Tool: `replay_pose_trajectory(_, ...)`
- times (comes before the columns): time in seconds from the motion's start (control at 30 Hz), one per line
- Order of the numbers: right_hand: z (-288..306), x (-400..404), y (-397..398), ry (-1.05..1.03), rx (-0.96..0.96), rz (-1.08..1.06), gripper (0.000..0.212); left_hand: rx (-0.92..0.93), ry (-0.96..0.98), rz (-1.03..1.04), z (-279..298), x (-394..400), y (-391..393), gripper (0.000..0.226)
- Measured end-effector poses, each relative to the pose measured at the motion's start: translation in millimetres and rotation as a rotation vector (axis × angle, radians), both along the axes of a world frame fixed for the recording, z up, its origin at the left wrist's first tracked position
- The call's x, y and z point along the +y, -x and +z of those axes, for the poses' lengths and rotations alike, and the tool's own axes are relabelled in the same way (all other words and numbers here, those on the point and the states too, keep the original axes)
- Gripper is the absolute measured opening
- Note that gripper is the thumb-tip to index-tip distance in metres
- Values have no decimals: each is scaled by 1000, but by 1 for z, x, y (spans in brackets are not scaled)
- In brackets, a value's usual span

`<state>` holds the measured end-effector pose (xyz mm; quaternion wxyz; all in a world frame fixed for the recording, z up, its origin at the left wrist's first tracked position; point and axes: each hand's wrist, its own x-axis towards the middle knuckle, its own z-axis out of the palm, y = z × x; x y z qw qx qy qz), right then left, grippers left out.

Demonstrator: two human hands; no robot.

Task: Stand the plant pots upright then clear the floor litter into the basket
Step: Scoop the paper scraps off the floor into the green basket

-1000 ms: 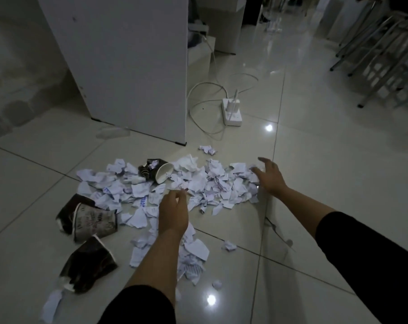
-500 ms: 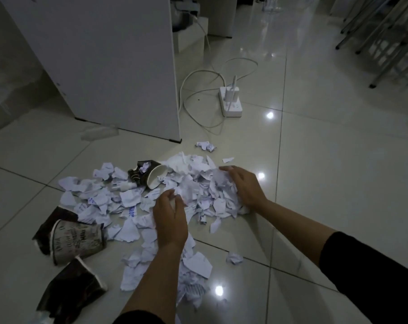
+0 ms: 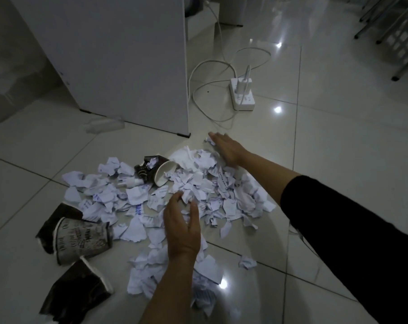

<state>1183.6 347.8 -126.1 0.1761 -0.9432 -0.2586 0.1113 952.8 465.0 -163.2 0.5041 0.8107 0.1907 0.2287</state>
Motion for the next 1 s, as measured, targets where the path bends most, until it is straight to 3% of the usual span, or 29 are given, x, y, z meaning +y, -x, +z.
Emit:
replay_pose_trajectory(0.07, 6, 1, 15, -92, 120, -65, 49, 8, 0, 2, 0, -1, 0, 64)
replay_pose_trajectory(0.17, 4, -3, 52, -289, 200, -136, 53, 7, 17, 0, 2, 1, 1, 63)
replay_pose_trajectory(0.27, -5, -17, 89, -325, 141, -71, 48, 12, 80, -2, 5, 1, 1, 59)
replay_pose_trajectory(0.37, -1, -33, 113, -481, 84, -122, 50, 43, 122, 56, 9, 1, -4, 38)
replay_pose_trajectory(0.5, 5, -61, 109, -654, -80, -290, 48, 7, -89, 174, 21, -7, -5, 19)
replay_pose_trajectory(0.6, -3, -82, 113, -652, -116, -392, 46, 51, -198, 181, 31, -11, -7, 34)
replay_pose_trajectory(0.77, -31, -87, 146, -539, -49, -437, 58, 111, -192, -42, 39, -9, -28, 50)
replay_pose_trajectory(0.9, -34, -66, 153, -582, 26, -415, 67, 334, -149, -122, 30, -11, -39, 53)
replay_pose_trajectory(1.0, -31, -51, 148, -621, 71, -362, 61, 368, -190, -107, 21, -15, -43, 46)
